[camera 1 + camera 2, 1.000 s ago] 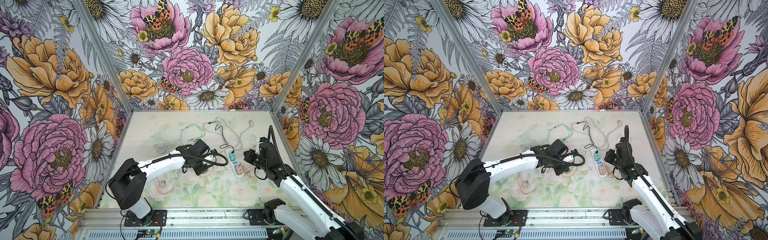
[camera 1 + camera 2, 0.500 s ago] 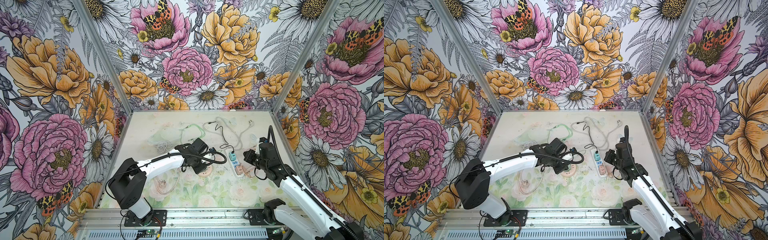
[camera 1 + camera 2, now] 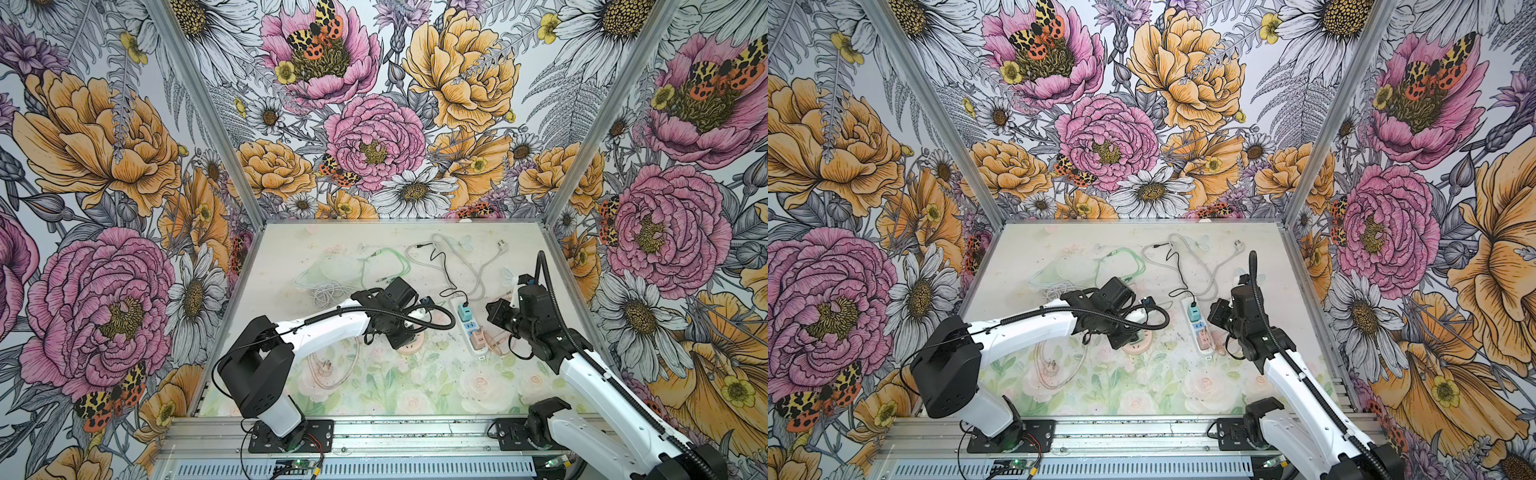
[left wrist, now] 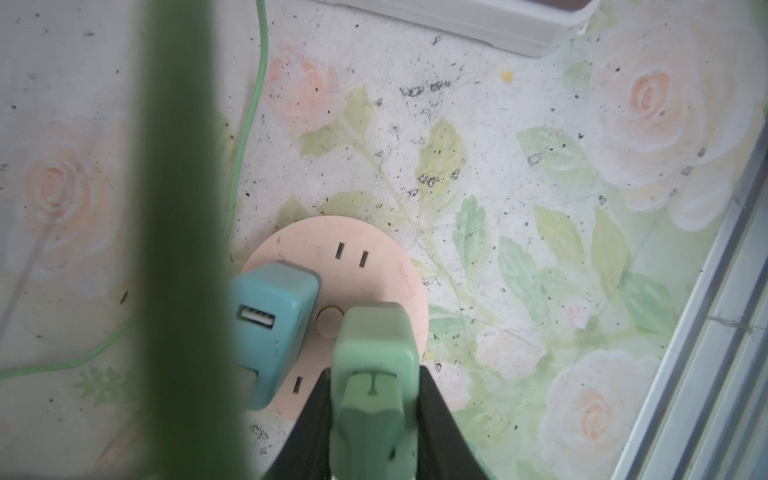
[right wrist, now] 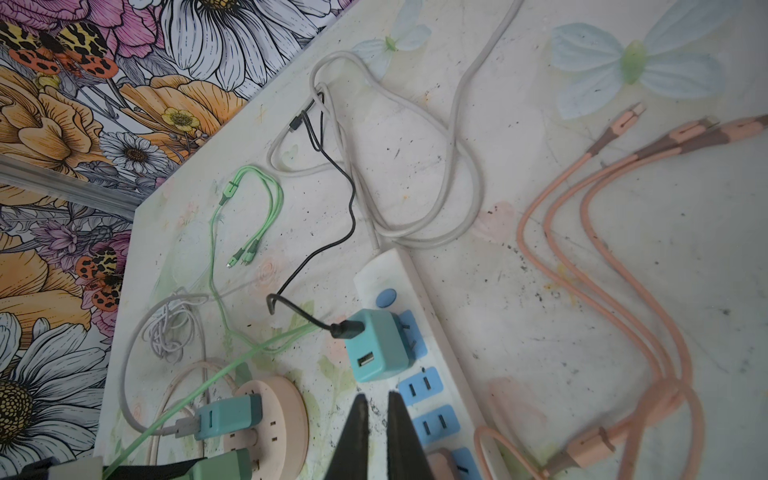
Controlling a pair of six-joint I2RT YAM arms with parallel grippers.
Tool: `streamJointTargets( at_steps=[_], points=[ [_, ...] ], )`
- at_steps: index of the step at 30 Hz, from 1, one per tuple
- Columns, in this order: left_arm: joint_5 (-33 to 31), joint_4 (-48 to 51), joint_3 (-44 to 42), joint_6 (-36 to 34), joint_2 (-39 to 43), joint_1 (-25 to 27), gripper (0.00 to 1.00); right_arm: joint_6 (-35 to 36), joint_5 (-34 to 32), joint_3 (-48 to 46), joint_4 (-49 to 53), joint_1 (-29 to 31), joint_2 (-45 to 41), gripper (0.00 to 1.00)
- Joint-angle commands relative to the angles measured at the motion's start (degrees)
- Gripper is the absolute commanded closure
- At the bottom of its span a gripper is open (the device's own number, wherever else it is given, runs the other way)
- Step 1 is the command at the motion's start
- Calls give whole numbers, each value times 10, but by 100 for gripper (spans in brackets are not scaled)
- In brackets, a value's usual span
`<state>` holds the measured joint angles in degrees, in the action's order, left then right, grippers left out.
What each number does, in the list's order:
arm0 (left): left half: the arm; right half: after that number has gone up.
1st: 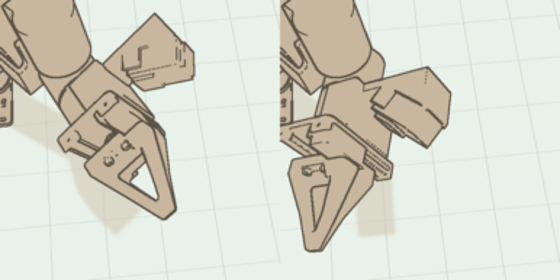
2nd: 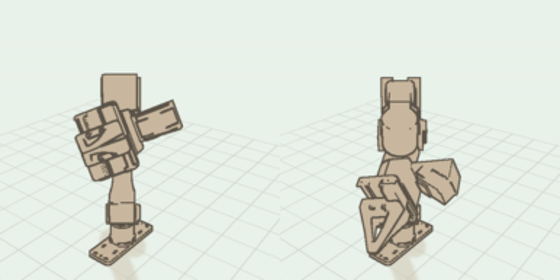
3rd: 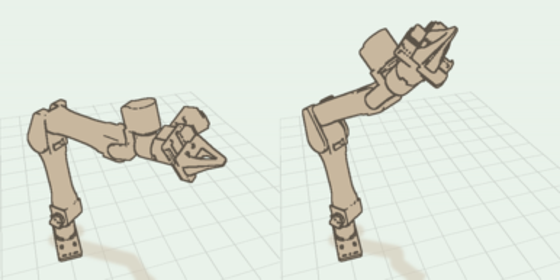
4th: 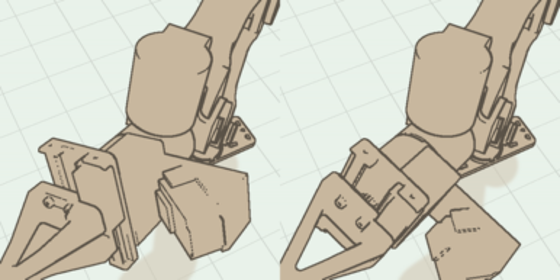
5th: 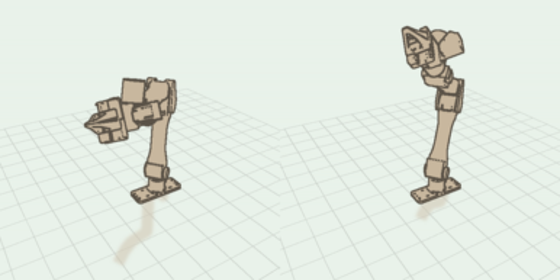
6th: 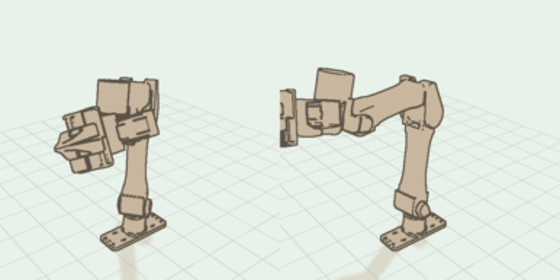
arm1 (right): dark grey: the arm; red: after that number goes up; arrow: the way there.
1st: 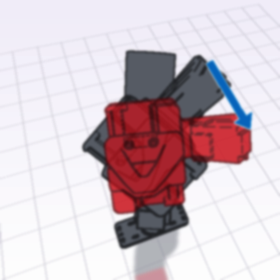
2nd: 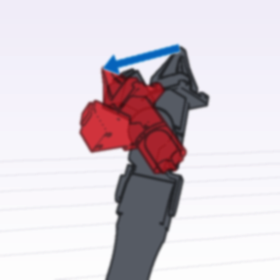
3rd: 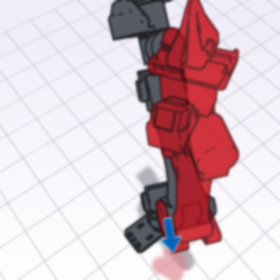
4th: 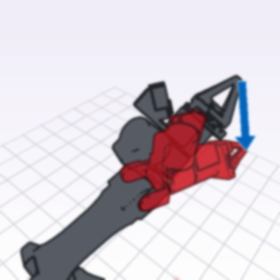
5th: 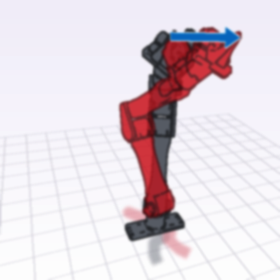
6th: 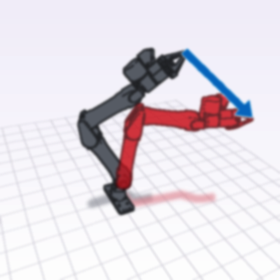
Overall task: Insert the plug
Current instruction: 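Press the mint-green charger down into the pink socket with the left gripper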
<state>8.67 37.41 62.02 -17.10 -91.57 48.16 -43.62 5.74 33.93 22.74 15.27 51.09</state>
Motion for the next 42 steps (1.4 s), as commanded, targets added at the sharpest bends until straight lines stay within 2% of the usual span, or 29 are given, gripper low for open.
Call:
streamJointTargets(
  at_steps=[1,12,30,42],
  points=[
    [8,8,-8,-12,-24,4,100,4,3,-8,-21,-5,-1,87],
    [-7,40,-6,-38,-8,-10,100,7,3,-10,-22,-5,4,87],
    [-15,86,10,-87,-57,-9,100,7,7,-10,-24,-6,8,87],
    [-41,91,-7,-84,-58,0,100,15,10,-8,-25,-5,12,87]
  ],
)
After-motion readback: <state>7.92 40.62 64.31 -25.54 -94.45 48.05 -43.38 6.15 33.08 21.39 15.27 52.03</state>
